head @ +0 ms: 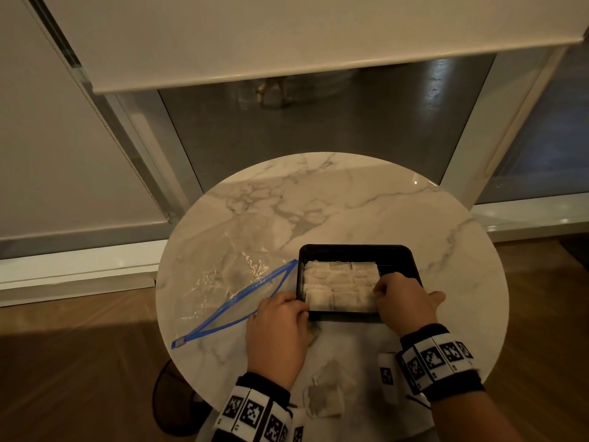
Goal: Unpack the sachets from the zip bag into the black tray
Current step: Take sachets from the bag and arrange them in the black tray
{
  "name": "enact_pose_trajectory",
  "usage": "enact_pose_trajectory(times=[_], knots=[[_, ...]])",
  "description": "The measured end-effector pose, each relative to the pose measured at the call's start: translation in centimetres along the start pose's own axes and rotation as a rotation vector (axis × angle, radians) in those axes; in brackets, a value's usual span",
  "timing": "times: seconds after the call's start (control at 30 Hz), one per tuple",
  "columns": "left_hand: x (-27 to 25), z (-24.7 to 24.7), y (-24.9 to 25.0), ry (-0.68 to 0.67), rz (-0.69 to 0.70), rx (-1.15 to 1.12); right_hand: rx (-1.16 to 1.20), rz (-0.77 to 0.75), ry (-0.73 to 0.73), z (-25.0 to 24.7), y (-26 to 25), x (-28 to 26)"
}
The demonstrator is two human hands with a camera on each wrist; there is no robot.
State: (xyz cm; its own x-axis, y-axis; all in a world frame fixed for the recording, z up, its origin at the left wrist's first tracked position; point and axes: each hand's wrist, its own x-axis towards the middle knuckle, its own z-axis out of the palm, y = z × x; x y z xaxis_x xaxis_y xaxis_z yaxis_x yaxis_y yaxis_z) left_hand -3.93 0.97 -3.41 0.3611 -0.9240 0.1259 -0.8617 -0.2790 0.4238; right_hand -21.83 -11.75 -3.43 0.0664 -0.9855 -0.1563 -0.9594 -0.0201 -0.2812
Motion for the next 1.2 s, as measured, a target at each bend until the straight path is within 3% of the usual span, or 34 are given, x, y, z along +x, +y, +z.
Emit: enact_pose_trajectory(times=[0.33,0.57,0.7,0.83,0.97,1.1,1.2], knots=[[0.0,-0.3,0.2,-0.003,-0.006,0.008,-0.033,-0.036,0.027,-0.4,0.0,-0.3],[0.1,-0.3,0.2,0.002,-0.001,0.015,-0.032,-0.06,-0.115,-1.0,-0.2,-0.3],[0.0,-0.3,0.4,0.013,-0.001,-0.022,0.023,-0.077,-0.058,-1.4,0.1,-0.5],[0.0,-0.8,0.6,0.026,0.018,-0.106,0.095,-0.118,0.098,-1.4,0.1,-1.0],[0.4,-2.1,-0.5,0.034,-0.043,-0.23,0.225,-0.203,0.194,-1.9,0.5,-1.6],[0.6,-3.7,-2.3,-0.132,-0.081,-0.175,0.468,-0.364,0.162,-3.0,-0.5,-3.4],[0.4,-4.5,-3.1,-0.33,-0.107,-0.068,0.48,-0.455,0.051,-3.0,-2.2,-5.3]])
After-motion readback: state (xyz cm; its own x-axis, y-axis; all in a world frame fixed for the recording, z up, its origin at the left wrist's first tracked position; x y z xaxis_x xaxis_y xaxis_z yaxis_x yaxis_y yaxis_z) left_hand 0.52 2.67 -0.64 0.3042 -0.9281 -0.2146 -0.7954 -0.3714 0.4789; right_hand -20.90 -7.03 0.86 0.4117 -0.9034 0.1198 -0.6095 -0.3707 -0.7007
